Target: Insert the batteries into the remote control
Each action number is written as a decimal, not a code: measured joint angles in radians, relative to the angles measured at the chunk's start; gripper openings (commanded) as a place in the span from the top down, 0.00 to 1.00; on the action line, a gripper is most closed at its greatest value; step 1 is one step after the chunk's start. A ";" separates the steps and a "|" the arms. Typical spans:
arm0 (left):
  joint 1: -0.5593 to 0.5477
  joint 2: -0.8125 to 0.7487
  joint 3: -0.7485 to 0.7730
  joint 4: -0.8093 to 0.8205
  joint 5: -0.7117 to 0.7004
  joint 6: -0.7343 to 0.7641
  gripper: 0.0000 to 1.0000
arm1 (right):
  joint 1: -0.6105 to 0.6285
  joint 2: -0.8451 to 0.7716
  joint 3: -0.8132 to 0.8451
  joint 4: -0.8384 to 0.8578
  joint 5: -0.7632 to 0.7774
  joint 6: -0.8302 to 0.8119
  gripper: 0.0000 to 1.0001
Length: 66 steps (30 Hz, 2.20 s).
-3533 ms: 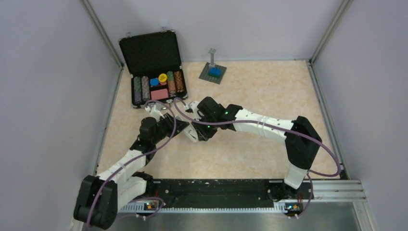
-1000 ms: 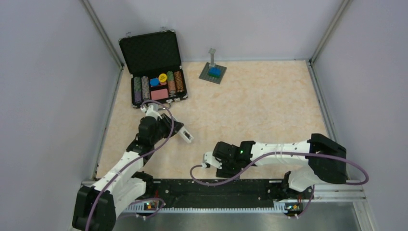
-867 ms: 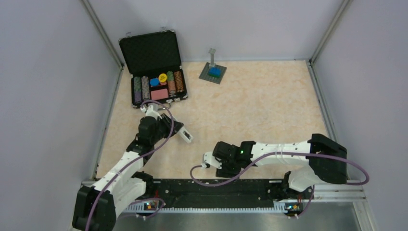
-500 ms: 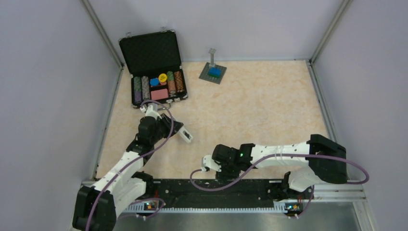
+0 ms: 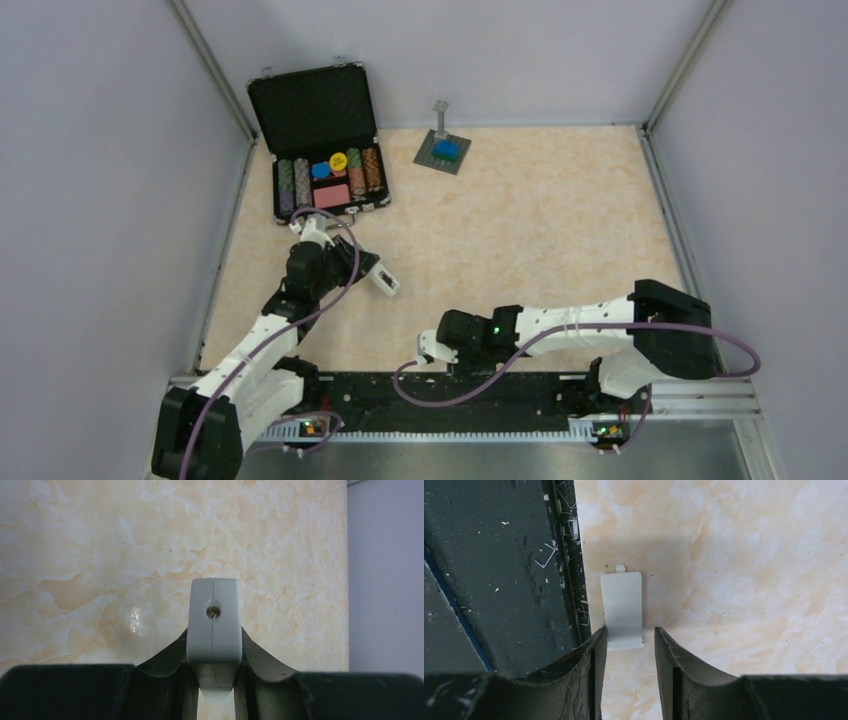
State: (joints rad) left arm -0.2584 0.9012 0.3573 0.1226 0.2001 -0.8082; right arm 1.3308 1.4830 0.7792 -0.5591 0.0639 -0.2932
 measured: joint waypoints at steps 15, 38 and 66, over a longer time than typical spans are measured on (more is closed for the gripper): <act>0.008 0.000 0.000 -0.003 0.014 -0.001 1.00 | 0.015 0.037 0.024 0.019 0.130 0.055 0.77; 0.008 0.023 0.000 -0.002 0.015 0.001 1.00 | -0.079 0.173 0.153 0.097 0.187 0.288 0.83; 0.010 -0.001 0.000 -0.026 -0.015 0.003 1.00 | -0.219 0.191 0.212 -0.054 0.052 0.413 0.50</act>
State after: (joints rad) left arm -0.2481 0.9005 0.3573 0.0971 0.1852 -0.8047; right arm 1.1122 1.6737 0.9913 -0.6128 0.1158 0.1196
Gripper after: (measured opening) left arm 0.296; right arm 0.548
